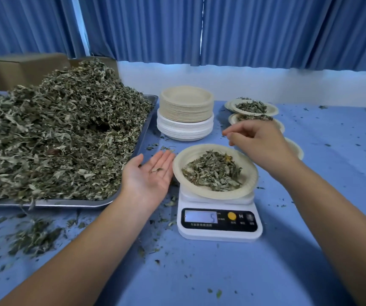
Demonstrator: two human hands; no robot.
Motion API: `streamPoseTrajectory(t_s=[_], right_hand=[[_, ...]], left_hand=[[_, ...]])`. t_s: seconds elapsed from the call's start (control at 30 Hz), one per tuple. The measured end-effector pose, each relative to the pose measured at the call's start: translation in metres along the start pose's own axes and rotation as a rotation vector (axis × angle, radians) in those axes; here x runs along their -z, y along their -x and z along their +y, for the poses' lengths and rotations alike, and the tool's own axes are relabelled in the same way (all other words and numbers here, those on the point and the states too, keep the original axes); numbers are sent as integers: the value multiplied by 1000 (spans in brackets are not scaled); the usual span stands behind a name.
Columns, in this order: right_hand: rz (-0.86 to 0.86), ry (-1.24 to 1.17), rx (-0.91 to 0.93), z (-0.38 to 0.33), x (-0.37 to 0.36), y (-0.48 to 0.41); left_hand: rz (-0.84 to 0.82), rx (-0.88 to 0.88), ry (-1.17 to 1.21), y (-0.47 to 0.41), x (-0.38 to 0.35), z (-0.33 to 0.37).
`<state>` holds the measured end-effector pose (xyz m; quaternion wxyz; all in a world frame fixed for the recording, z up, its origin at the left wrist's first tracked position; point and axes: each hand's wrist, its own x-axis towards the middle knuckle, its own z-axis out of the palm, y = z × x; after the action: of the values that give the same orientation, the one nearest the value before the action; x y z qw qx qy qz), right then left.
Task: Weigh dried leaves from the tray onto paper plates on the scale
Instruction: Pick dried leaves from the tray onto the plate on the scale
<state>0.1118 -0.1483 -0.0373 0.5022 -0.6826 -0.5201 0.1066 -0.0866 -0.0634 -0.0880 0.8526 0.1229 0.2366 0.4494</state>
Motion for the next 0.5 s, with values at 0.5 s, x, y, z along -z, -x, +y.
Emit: streamPoseTrajectory(t_s=[0.5], right_hand=[[-97,60,-14,8,-3,0]], left_hand=[[-13,-25,-12,1,1,0]])
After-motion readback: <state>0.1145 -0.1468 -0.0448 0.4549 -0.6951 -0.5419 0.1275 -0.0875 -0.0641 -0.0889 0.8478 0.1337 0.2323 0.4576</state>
